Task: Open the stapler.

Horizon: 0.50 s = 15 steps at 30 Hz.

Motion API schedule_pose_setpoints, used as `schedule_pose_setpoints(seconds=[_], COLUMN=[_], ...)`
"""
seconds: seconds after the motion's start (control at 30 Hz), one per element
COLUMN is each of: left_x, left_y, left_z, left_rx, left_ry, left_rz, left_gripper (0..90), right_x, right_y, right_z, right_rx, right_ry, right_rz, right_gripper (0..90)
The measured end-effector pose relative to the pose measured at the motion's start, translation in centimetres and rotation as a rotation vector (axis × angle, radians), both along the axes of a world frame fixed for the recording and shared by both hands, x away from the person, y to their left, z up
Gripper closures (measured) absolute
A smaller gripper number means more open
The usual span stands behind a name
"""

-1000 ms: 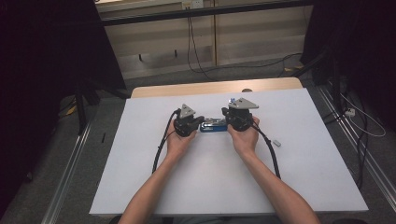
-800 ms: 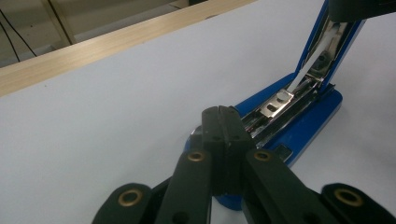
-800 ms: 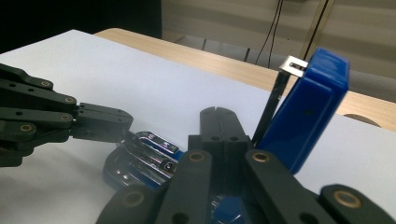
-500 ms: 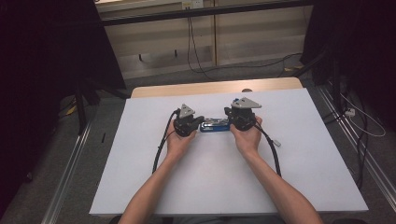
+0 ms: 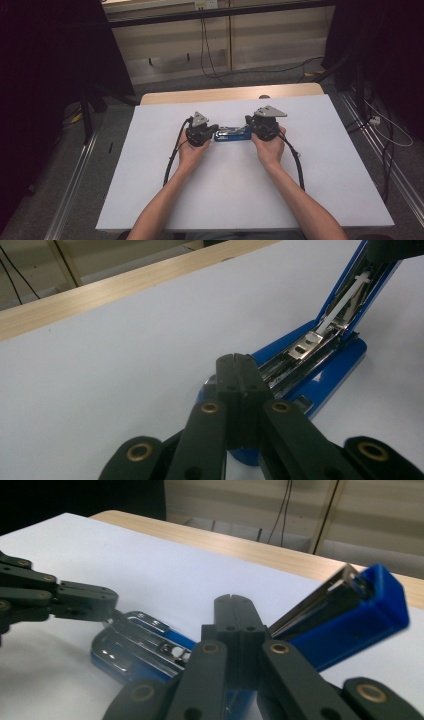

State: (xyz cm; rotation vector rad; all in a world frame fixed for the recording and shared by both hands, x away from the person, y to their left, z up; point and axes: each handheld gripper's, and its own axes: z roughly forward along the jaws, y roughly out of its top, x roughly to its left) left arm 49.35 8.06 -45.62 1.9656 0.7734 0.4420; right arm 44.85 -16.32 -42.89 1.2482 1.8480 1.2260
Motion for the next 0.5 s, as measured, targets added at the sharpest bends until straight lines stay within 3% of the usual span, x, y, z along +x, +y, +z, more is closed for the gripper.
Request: schedule_pose_setpoints(seconds=[0.07,0.17,0.5], left_x=[0.0,-0.1,-0.1], left_y=[0.0,0.0,0.0], left_z=[0.0,0.0,0.0], left_rx=[-0.003,-0.002,0.001], left_ry=[0.004,0.006,0.005], left_rz=[0.002,0.004,0.006], left_gripper=[90.0,90.0,90.0], right_x=[0.1,0.3,0.1], right_y=[-0.4,-1.2,-2.1], right_z=[-0.2,-0.6,-0.5], right_rx=[0.001,0.054,0.032], right_ry=[0.007,0.03,0.022], right_rz=[-0.012,-0.027,-0.038], right_gripper=[90.0,90.0,90.0])
